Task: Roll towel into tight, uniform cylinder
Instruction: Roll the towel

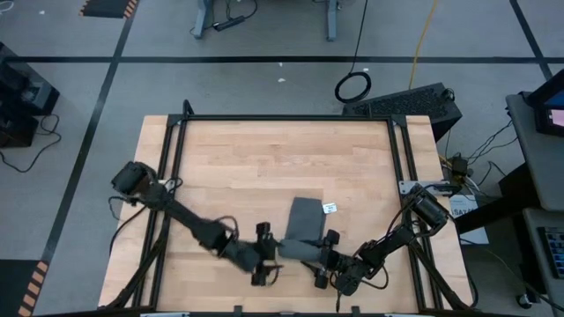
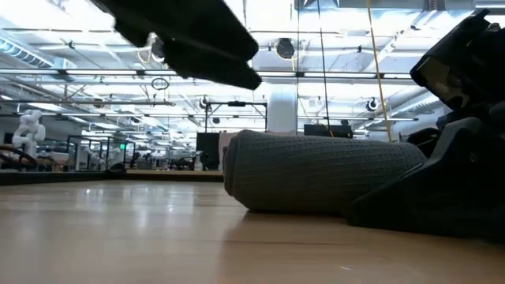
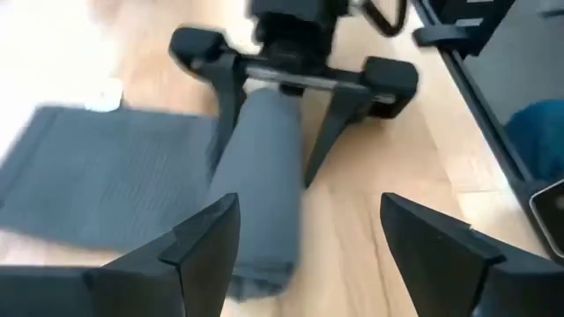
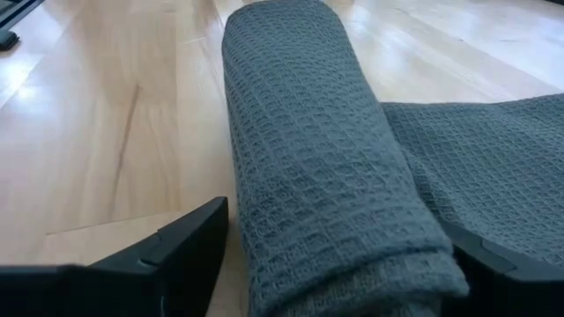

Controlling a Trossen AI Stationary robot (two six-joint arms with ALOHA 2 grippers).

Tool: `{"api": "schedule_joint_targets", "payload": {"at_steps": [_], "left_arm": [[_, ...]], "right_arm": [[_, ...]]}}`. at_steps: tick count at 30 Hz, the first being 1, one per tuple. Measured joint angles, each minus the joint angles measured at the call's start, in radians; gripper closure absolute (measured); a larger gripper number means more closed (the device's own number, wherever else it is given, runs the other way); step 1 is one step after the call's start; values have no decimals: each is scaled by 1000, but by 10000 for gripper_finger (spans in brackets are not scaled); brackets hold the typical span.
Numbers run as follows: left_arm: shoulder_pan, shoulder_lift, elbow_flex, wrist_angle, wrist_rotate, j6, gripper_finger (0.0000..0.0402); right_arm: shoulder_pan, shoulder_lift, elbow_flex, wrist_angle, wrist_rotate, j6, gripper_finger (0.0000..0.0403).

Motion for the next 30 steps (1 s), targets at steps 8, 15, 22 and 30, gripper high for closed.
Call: {"api": "schedule_joint_targets", "payload": {"at_steps": [8,15,22,30], "left_arm": [[-106,100,-3,21,-291,169,124],[-59,139,-1,112,-281,311,99],[1,172,-1,91,-158,264,82],[48,172,-1,79,-89,222,161]], "right_arm": [[-1,0,-1,-5,-18,14,106],[-1,1,-1,-5,-24,17,106],[-1,1,-1,-8,-32,30,106],[-1,1,-1,-4,-35,5,106]]}}
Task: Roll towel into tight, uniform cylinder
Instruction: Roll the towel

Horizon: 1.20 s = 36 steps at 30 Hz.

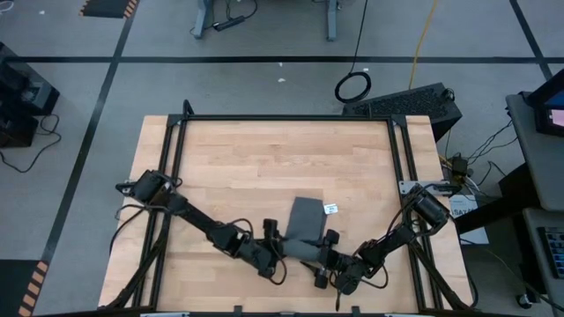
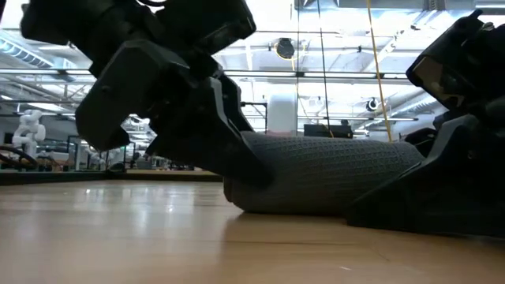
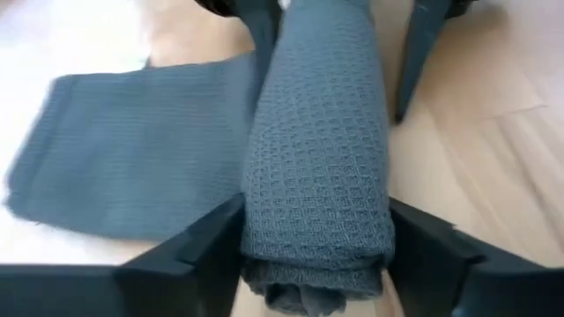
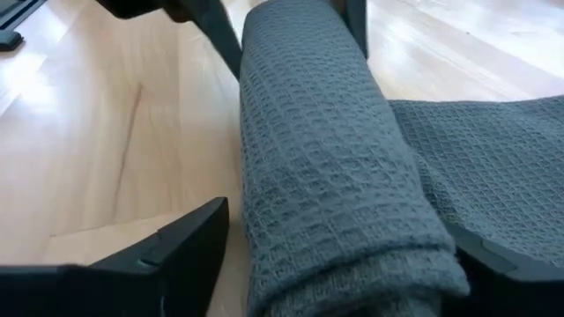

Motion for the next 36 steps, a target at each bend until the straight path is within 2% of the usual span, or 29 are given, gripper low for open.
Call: {"api": "schedule_joint_targets", "payload": {"at_steps": [7,9,13,18,22,27,36], "left_arm": [[32,-1,0,12,164,-2,324],[42,-1,0,27,225,-7,350],[67,-1,0,43,334,-58,350],[97,-2,0,42,426,-168,350],[120,-2,0,45,489,-237,349],[145,-2,0,41,549,-306,347],[182,20,2,58,559,-350,345]], "right_arm": [[7,-18,0,3,4,-62,106],[8,-38,0,-15,-4,-111,106],[22,-105,-3,-109,-14,-215,106],[65,-221,-5,-304,-2,-234,106],[121,-295,-4,-342,67,-228,106],[184,-285,-2,-226,207,-241,106],[138,-106,-1,176,205,-488,106]]}}
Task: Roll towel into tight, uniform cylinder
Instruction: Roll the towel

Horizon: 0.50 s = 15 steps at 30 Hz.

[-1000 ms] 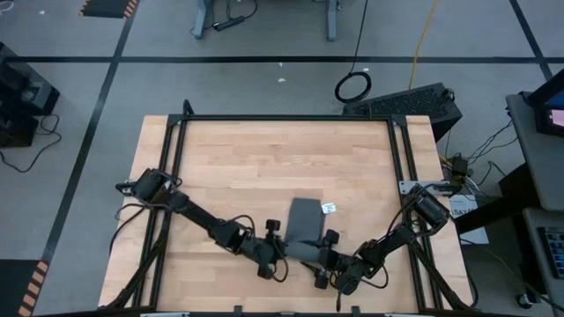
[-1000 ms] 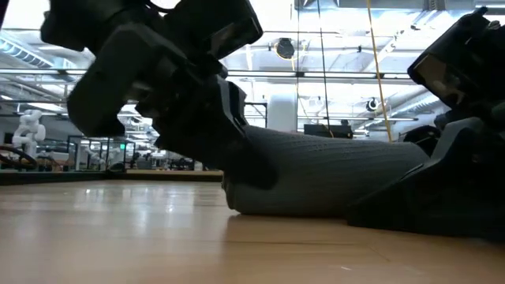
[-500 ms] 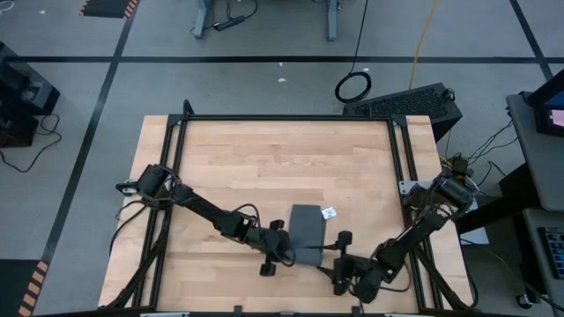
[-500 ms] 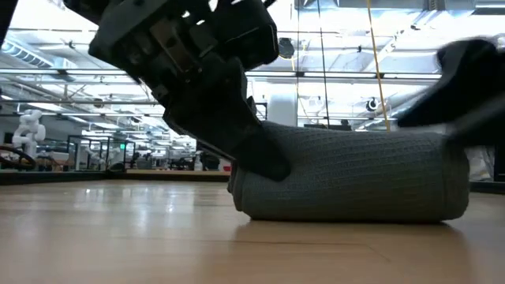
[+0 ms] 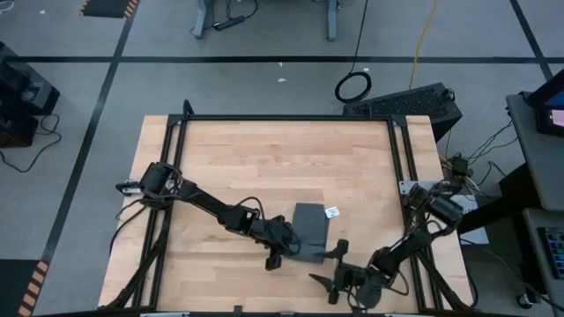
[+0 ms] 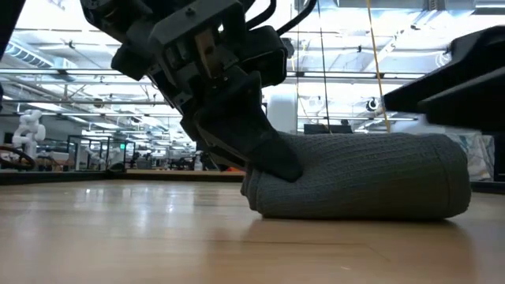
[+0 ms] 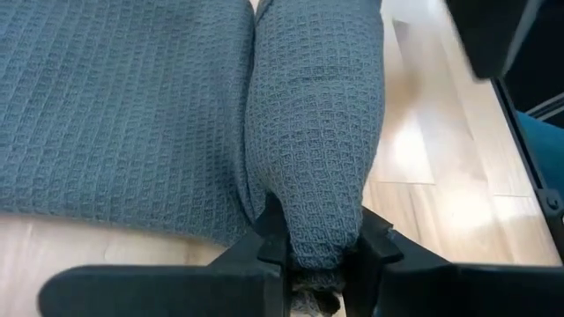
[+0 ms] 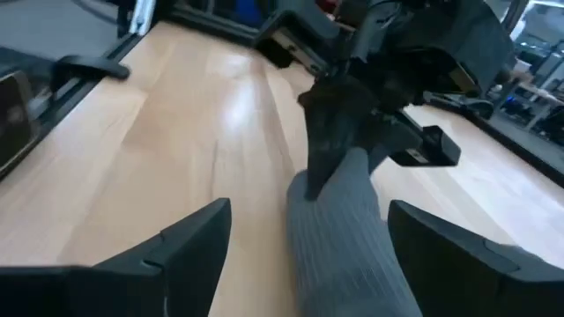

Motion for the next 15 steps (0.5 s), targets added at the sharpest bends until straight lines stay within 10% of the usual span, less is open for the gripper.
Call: {"api": "schedule_joint_targets", "payload": {"at_steps": [15], "left_arm": [[-2,1,-1,-2,-67,4,319]], "right_arm": [[-99,43,2,-99,-90,280,106]]}}
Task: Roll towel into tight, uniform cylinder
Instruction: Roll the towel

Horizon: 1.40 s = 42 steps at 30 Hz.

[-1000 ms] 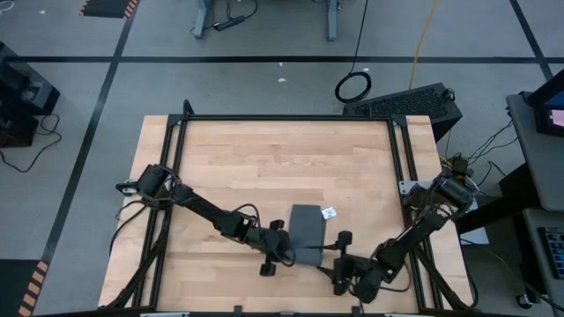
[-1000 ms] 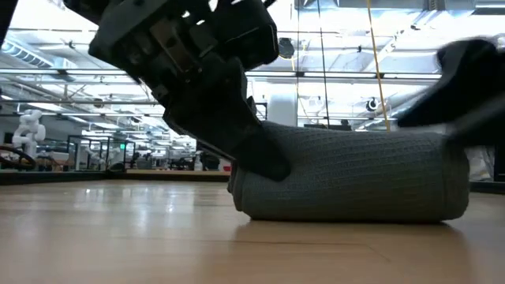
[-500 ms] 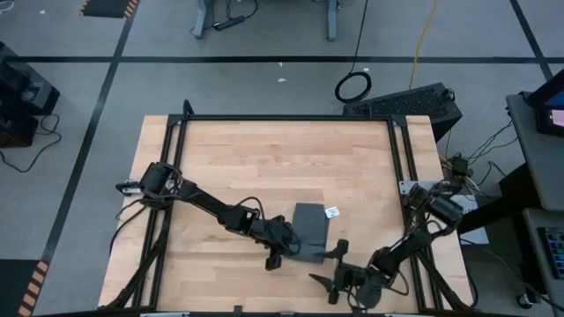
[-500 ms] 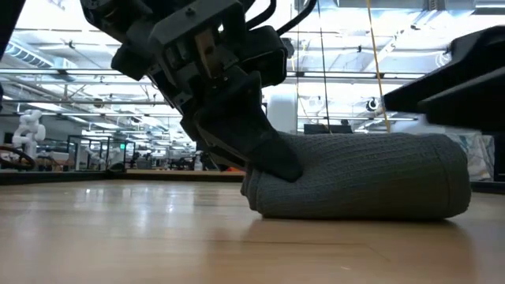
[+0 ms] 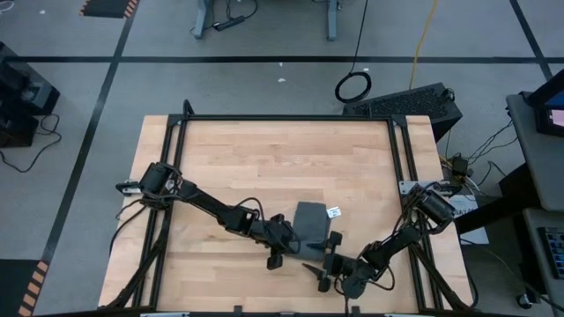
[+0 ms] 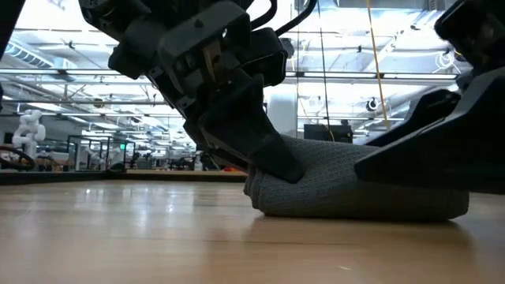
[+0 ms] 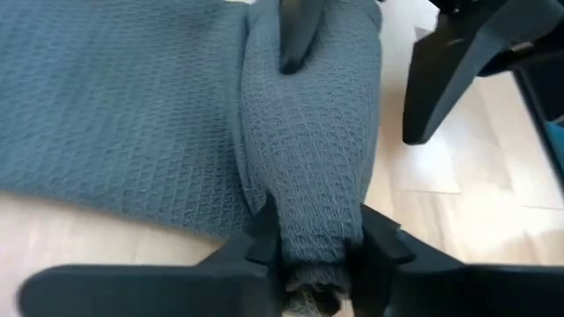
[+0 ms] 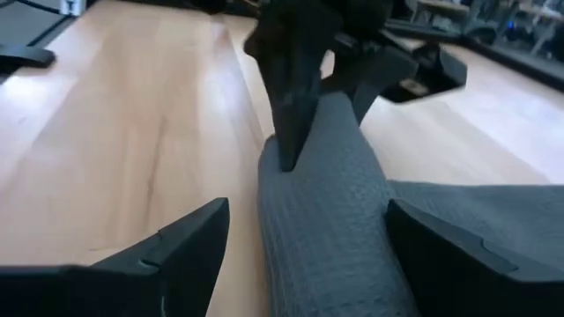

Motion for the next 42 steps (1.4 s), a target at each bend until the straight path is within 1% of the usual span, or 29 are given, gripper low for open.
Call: {"api": "schedule_joint_targets", "payload": {"at_steps": [2,5,8,12,13,15,19,22,25,29,31,34,36,40,42], "left_arm": [[1,-2,-1,-1,-9,11,293],[0,-6,-2,-9,-8,34,243],[0,-36,-3,-68,-6,56,194],[-19,-91,-5,-172,-7,119,142],[-29,-106,-5,-190,-28,141,132],[-56,-122,-5,-197,-105,182,116],[-122,-120,-5,-159,-308,235,92],[-163,-114,-3,-104,-395,245,75],[-206,-112,-4,-48,-485,297,53],[-237,-100,-2,84,-516,390,19],[-236,-78,-2,113,-517,423,6],[-217,-29,-2,123,-521,438,5],[-202,4,-3,114,-521,410,5],[-190,50,-4,147,-531,369,7],[-193,64,-4,178,-531,363,13]], "right_arm": [[0,0,1,-35,1,48,106],[0,-1,1,-78,1,102,106],[-1,-2,1,-107,2,137,106],[0,-1,0,-127,-1,164,106],[0,-1,0,-132,-2,171,106],[0,-1,0,-143,-4,184,106],[0,-1,0,-146,-11,187,106],[-1,-1,0,-146,-25,192,106],[-1,-1,0,-145,-34,195,106],[-1,0,0,-144,-41,195,106],[-1,0,-1,-146,-44,196,106],[-3,1,-1,-151,-71,197,106],[-7,2,-2,-154,-94,207,106],[-11,2,-1,-167,-99,243,106],[-11,2,-1,-168,-98,243,106]]}}
